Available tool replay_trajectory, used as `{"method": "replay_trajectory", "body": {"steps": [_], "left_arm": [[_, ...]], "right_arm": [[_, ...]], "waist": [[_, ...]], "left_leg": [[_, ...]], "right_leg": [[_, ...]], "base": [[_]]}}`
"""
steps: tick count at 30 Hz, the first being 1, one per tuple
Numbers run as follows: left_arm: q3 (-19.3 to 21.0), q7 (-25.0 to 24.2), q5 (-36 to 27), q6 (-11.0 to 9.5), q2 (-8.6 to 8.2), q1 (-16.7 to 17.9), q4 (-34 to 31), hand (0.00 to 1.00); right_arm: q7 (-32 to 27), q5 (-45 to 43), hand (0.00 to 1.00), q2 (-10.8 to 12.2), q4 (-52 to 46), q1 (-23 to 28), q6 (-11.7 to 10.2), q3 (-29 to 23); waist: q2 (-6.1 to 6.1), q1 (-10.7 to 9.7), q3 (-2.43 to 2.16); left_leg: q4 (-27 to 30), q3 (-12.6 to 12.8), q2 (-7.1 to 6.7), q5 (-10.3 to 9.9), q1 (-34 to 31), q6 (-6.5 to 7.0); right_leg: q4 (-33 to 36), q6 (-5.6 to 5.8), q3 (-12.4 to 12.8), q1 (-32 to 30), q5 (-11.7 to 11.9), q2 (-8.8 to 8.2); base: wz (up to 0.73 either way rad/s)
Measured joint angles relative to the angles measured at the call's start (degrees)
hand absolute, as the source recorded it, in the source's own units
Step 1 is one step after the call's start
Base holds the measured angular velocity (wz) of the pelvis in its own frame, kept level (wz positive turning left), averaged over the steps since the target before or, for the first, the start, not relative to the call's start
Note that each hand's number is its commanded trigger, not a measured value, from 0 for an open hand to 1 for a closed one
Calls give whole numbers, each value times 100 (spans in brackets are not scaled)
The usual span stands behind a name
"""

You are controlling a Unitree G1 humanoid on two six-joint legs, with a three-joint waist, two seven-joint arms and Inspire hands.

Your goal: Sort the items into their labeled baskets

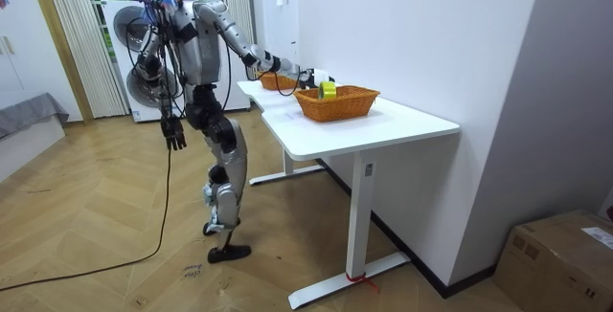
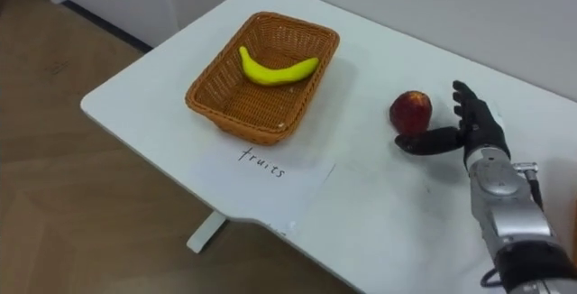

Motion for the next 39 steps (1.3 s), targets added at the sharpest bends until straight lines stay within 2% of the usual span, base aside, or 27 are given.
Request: {"method": "replay_trajectory", "body": {"steps": [6,11,13,16,18,19,22,25,30,33,35,39], "left_arm": [[-18,116,-119,-75,7,-238,8,0],[-40,114,-376,-115,26,-307,15,0],[-95,110,-562,-117,97,-370,15,0],[-199,111,-731,-133,186,-449,16,0],[-237,107,-768,-159,200,-464,16,0],[-250,107,-773,-158,200,-472,20,0],[-265,109,-777,-156,191,-659,161,0],[-283,141,-873,-167,193,-803,182,0],[-411,155,-877,-168,194,-903,232,0],[-541,146,-879,-169,193,-1039,254,0],[-543,151,-882,-172,197,-1143,263,0],[-555,218,-1002,-179,203,-1260,346,0]], "right_arm": [[-40,-38,0,-7,148,-279,-13,154],[29,-24,0,-51,385,-603,-70,332],[87,-13,0,-101,518,-682,-176,362],[89,-9,0,-111,611,-829,-212,364],[75,-9,0,-112,705,-937,-236,365],[68,-10,0,-112,763,-996,-235,368],[3,-57,0,-114,869,-1110,-230,370],[-48,-68,0,-114,1035,-1326,-231,371],[-53,-80,0,-118,1085,-1470,-240,435],[-94,-88,0,-182,1095,-1502,-317,614],[-108,-109,0,-227,1099,-1502,-341,652],[-72,-284,0,-302,1099,-1504,-352,753]], "waist": [[-71,73,10],[-84,84,18],[-85,88,49],[-84,82,67],[-90,85,78],[-104,91,99],[-143,237,98],[-148,273,104],[-145,279,107],[-153,322,115],[-168,366,145],[-176,385,163]], "left_leg": [[2,70,3,53,-212,-7],[22,125,12,70,-368,4],[43,125,14,70,-409,4],[64,119,18,79,-547,-5],[94,125,26,81,-597,-6],[98,125,27,81,-603,-5],[121,168,48,85,-718,-11],[169,202,82,99,-862,-20],[179,229,104,117,-984,-40],[195,233,117,148,-1093,-57],[211,235,122,152,-1121,-64],[267,238,138,161,-1214,-79]], "right_leg": [[158,-39,13,-310,-23,-46],[293,-45,61,-548,-26,-87],[299,-46,71,-589,-25,-85],[313,-64,99,-700,-15,-74],[317,-81,122,-767,-5,-64],[324,-82,125,-774,-4,-65],[414,-87,152,-944,-1,-69],[428,-124,154,-1076,22,-50],[490,-145,182,-1233,33,-45],[527,-173,179,-1357,50,-43],[597,-190,177,-1405,42,-53],[622,-215,150,-1481,44,-48]], "base": [[-3],[-7],[0],[0],[-2],[0],[-6],[-6],[-5],[-2],[0],[0]]}}
